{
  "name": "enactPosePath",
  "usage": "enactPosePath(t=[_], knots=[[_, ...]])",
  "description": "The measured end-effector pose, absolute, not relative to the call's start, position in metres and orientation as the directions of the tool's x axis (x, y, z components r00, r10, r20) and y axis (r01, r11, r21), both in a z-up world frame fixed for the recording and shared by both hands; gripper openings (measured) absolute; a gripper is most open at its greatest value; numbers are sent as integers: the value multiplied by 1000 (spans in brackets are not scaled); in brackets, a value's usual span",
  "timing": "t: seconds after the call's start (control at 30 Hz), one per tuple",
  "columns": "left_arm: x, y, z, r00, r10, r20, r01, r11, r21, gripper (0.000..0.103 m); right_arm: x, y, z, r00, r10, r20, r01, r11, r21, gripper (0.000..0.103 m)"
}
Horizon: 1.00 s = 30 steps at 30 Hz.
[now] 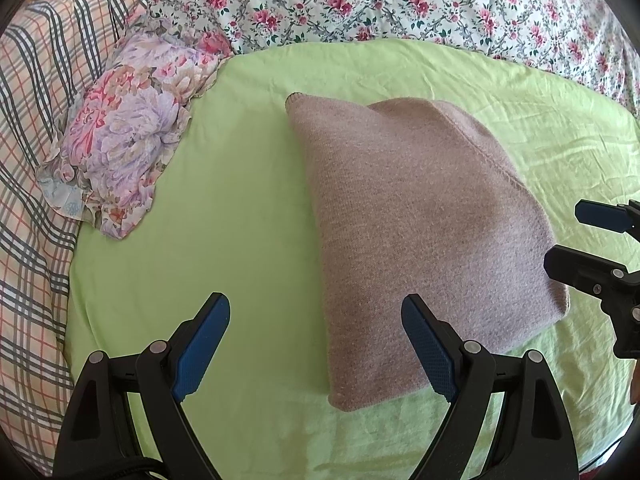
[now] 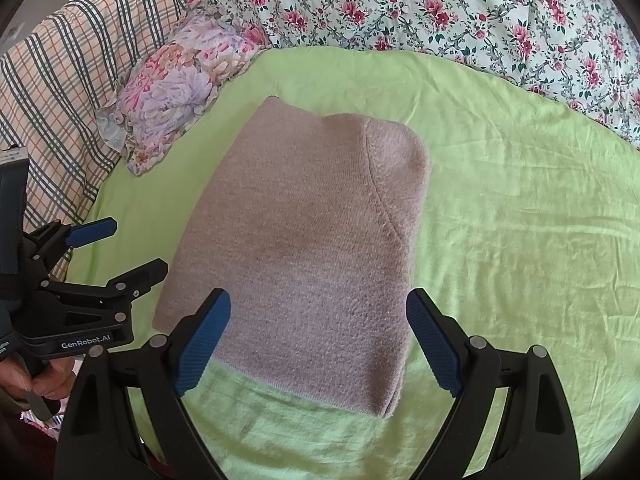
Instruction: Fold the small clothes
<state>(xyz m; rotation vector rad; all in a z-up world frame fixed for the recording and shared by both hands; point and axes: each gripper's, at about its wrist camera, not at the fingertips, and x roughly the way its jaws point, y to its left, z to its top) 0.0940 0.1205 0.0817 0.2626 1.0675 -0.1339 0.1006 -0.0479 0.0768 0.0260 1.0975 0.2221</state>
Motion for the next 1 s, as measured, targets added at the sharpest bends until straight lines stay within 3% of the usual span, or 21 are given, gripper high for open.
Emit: enactPosePath(t=[1.0], knots=[[92, 123, 83, 487, 22, -873, 212, 967, 142, 88, 102, -46, 79, 450, 185, -874, -160, 979, 125, 90]])
